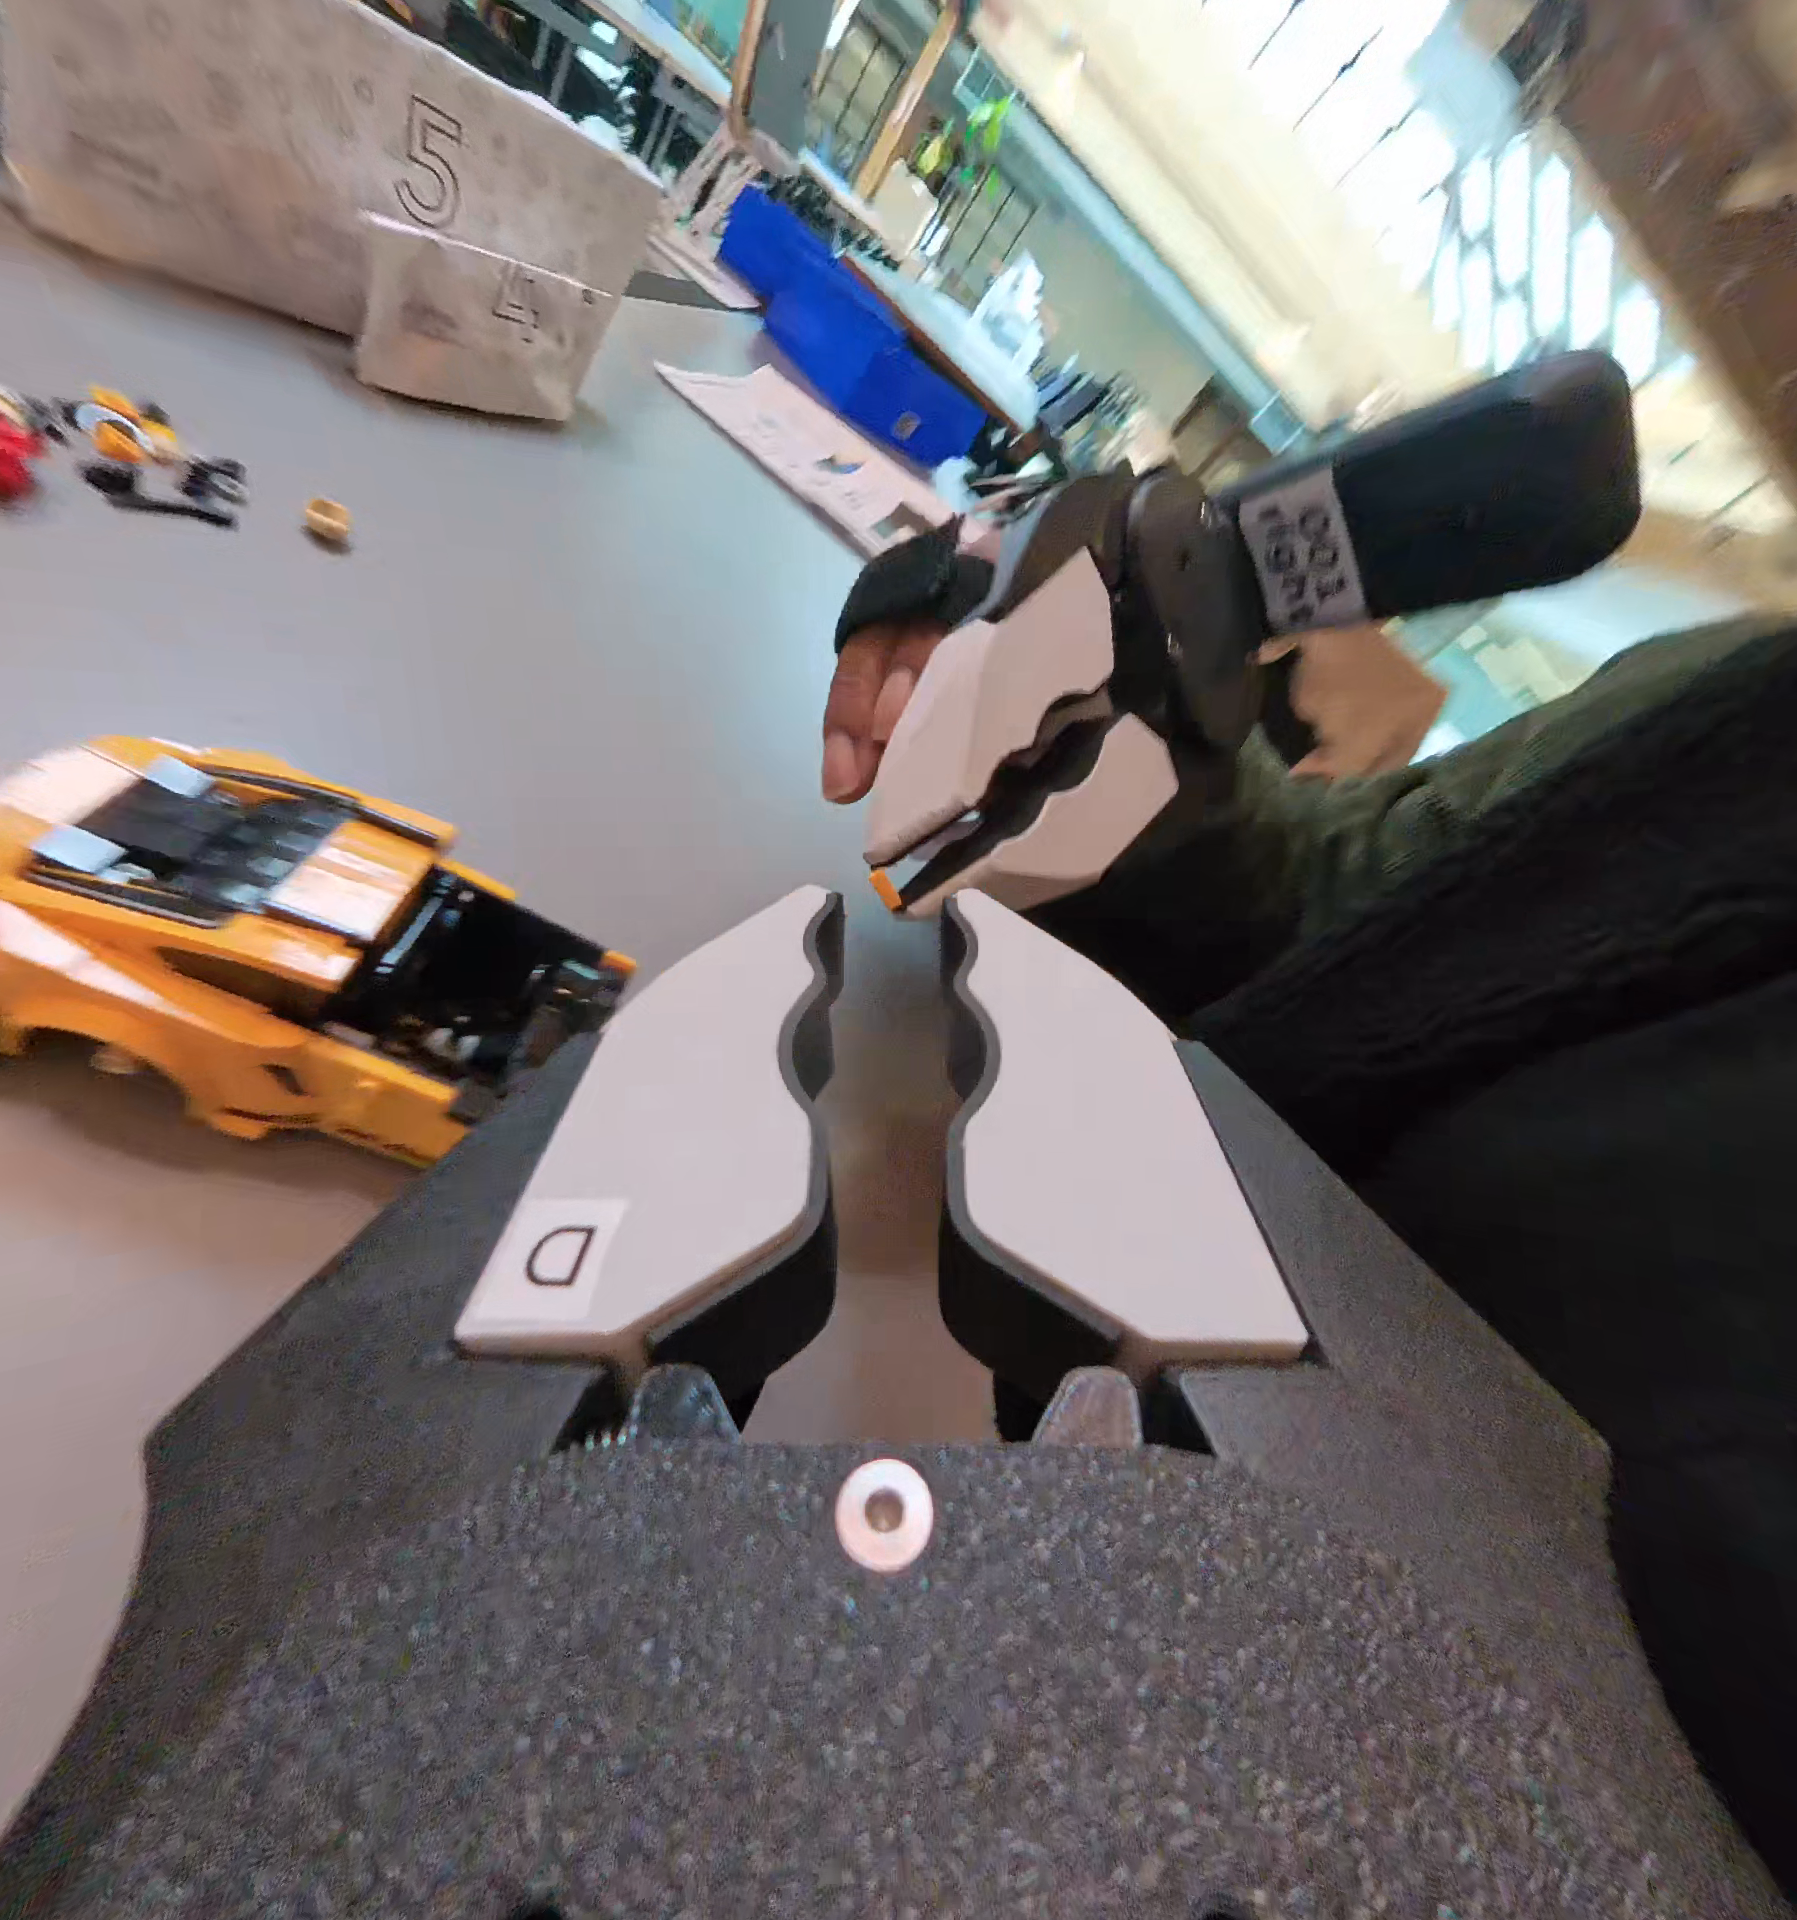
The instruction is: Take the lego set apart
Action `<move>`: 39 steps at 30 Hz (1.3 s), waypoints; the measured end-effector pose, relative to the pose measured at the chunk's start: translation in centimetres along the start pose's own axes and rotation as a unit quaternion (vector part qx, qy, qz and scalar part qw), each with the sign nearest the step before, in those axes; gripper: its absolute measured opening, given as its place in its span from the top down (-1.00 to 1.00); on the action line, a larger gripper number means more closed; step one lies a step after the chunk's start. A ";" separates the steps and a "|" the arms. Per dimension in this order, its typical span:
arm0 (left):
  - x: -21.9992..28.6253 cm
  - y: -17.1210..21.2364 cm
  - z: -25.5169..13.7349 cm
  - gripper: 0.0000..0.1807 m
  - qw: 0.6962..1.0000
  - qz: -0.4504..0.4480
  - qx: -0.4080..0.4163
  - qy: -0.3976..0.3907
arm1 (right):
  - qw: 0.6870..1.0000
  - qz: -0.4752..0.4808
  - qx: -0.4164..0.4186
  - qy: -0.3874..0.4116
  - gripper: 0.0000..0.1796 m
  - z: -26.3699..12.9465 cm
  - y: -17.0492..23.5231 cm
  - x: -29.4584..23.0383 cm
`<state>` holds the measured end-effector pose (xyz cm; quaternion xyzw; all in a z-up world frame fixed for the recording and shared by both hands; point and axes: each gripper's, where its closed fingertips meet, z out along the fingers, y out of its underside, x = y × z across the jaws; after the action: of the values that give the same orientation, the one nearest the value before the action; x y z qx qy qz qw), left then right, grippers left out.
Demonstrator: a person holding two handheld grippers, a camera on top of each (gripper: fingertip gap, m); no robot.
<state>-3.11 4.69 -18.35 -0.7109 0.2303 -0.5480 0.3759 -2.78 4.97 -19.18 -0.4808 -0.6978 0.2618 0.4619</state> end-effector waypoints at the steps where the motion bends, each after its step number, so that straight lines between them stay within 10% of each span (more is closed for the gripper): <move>1: 0.3 -0.1 0.2 0.81 0.999 -0.027 0.008 0.018 | 1.000 -0.015 0.005 0.008 0.93 0.0 -0.5 -0.1; 16: 0.7 0.3 0.4 0.96 0.995 -0.090 -0.002 0.049 | 0.998 -0.057 0.009 0.028 0.94 0.1 -1.6 -0.4; 26: -9.6 1.8 -8.1 0.97 0.934 0.113 -0.157 -0.301 | 0.984 0.104 -0.145 0.023 0.56 2.1 6.0 0.9; 39: -12.1 4.1 -11.6 0.80 0.877 0.145 -0.264 -0.374 | 0.915 0.382 -0.126 0.019 0.55 4.0 8.1 1.6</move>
<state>-17.33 7.89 -27.60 -0.8943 0.3090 -0.0992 0.3080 -3.05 9.99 -26.90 -0.7696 -0.4793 0.3195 0.2755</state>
